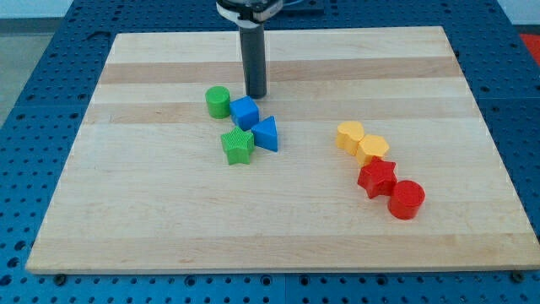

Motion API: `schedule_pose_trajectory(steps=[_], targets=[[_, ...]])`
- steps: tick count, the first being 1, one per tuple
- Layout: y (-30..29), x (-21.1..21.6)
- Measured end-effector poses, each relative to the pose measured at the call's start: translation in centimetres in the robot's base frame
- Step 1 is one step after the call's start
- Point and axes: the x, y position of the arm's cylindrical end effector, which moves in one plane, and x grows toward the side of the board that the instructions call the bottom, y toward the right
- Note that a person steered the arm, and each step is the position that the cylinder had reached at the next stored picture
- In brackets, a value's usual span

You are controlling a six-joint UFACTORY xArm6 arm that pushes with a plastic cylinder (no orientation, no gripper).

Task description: Move blue triangle above the green star

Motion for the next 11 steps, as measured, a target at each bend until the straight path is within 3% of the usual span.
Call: schedule_pose_trajectory(steps=[2,3,4,5,8,11], targets=[[7.1,-1.2],[9.0,0.4],[9.6,8.7],[9.1,12.5],[5.2,12.7],[2.2,7.1]])
